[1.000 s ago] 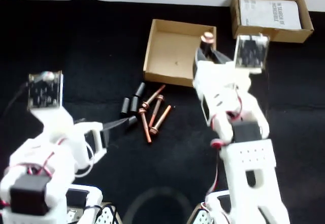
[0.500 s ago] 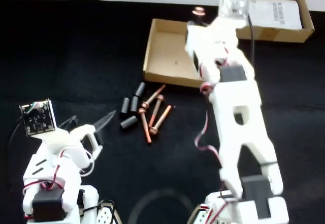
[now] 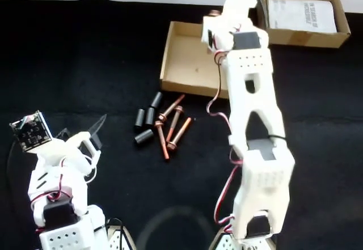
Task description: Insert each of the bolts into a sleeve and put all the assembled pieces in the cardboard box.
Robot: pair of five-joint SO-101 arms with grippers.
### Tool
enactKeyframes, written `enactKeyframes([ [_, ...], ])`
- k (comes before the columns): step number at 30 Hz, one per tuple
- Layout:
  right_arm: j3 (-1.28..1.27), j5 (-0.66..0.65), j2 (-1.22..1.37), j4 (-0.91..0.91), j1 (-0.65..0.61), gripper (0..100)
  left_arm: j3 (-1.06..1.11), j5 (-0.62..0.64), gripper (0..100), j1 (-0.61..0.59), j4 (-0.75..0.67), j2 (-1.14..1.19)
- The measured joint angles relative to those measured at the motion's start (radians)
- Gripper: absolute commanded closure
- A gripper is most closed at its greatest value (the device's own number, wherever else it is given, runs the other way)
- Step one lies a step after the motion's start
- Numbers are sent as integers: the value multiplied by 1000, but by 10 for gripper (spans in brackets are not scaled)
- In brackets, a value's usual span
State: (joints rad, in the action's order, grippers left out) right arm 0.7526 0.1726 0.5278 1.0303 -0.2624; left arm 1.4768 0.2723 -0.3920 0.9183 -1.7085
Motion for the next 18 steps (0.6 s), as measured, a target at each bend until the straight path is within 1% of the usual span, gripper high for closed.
enactKeyframes([
  [2,86,-17,69,32,12,990,23,0,636,-14,-6,0],
  [6,210,-130,183,107,31,990,46,0,636,-20,-9,0],
  [8,245,-166,227,133,34,990,63,0,636,-20,-9,0],
  [11,276,-181,278,158,41,990,106,0,636,-20,-18,0],
  [16,276,-192,321,164,49,988,196,2,636,-20,-106,2],
  [18,278,-229,330,164,49,961,198,2,636,-20,-115,2],
])
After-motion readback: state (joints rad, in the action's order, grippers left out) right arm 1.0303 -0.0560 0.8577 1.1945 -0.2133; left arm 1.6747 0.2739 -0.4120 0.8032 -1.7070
